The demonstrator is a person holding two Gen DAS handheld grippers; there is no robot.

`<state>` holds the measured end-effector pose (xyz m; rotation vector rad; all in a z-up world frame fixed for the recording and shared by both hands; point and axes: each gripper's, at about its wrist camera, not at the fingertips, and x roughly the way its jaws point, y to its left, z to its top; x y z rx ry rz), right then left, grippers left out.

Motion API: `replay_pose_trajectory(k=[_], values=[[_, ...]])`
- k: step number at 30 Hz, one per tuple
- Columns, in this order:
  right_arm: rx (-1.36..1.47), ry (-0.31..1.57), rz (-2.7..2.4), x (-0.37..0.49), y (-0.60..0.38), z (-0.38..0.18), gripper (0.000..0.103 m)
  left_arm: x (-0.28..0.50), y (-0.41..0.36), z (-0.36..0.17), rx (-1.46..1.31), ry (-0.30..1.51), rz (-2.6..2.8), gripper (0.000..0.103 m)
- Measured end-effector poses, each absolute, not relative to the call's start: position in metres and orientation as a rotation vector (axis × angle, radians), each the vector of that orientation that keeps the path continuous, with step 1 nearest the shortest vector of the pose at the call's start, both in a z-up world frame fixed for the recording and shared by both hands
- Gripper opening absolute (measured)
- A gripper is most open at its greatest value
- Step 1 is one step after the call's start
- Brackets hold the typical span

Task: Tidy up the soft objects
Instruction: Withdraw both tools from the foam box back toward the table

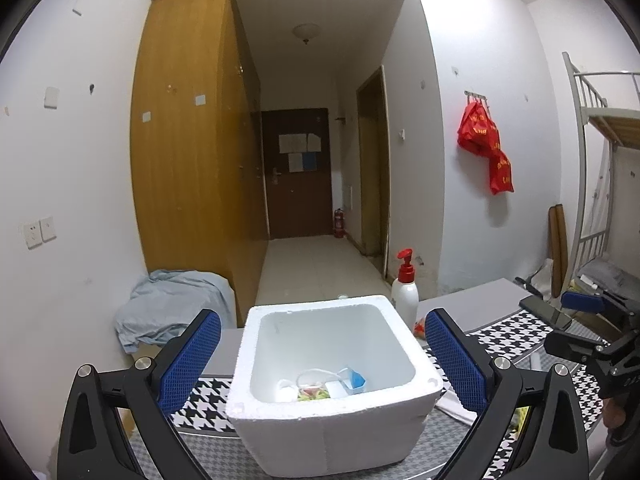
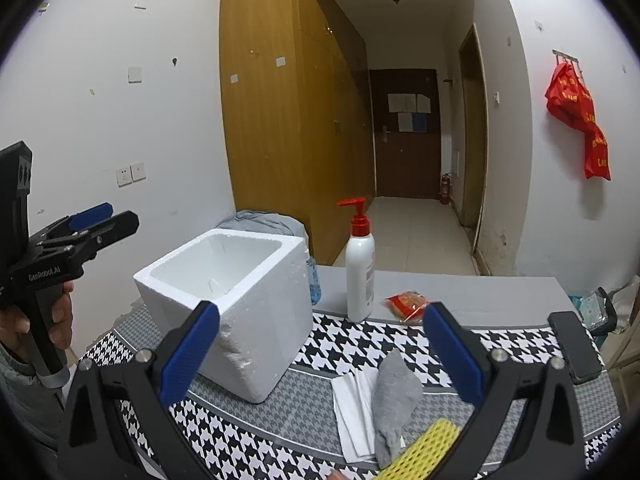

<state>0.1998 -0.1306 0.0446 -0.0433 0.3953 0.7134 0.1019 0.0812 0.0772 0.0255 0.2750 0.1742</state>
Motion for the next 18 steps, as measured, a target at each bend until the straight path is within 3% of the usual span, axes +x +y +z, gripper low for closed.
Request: replay_pose_trajectory(k=[18], values=[[-0.042, 0.378, 0.717, 0.182, -0.143, 0.046, 0.103, 0.067, 0.065, 0.078, 0.038, 0.248, 0.168, 0.102]])
